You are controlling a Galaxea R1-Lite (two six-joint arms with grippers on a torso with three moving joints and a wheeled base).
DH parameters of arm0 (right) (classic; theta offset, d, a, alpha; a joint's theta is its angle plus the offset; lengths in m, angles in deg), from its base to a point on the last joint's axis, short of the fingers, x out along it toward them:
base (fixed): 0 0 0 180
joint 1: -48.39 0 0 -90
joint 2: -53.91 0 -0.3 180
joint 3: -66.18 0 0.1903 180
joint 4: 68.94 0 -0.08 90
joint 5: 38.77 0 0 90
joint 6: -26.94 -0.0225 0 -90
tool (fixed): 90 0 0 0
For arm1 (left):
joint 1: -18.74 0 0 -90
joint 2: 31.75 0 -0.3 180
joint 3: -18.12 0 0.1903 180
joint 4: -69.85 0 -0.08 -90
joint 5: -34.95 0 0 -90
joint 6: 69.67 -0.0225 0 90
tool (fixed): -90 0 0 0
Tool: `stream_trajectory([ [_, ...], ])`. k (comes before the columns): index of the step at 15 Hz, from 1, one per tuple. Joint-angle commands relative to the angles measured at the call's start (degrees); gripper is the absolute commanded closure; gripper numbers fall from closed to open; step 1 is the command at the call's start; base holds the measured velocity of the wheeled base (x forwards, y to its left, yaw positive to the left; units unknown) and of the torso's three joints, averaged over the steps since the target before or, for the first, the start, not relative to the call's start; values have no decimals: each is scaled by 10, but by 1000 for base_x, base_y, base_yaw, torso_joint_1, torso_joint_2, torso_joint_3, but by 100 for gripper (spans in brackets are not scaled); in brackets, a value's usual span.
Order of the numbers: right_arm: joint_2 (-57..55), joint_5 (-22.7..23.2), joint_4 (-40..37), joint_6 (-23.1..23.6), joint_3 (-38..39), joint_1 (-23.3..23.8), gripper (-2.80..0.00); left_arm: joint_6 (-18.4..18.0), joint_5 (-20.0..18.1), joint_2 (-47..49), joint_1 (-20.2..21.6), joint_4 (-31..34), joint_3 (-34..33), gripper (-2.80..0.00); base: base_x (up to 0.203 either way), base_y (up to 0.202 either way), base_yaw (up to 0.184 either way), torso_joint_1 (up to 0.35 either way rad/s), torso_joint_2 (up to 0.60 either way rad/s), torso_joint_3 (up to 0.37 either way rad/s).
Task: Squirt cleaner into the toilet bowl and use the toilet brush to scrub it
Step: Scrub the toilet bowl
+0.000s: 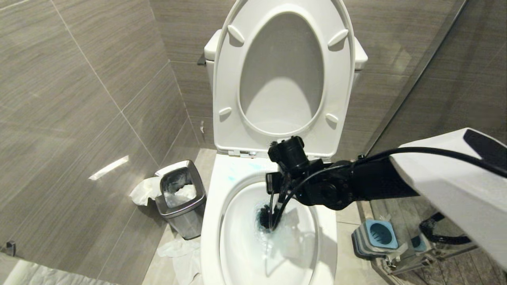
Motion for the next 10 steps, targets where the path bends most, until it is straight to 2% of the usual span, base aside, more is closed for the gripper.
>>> stream_trajectory([
  [1,-66,-4,31,1,-5,-1,0,0,0,1,0,0,0,0,0,0,0,0,0,0],
  [5,4,-4,28,2,7,-7,0,0,0,1,0,0,0,0,0,0,0,0,0,0],
  [10,163,-2,-50,2,21,-15,0,0,0,1,-1,0,0,0,0,0,0,0,0,0],
])
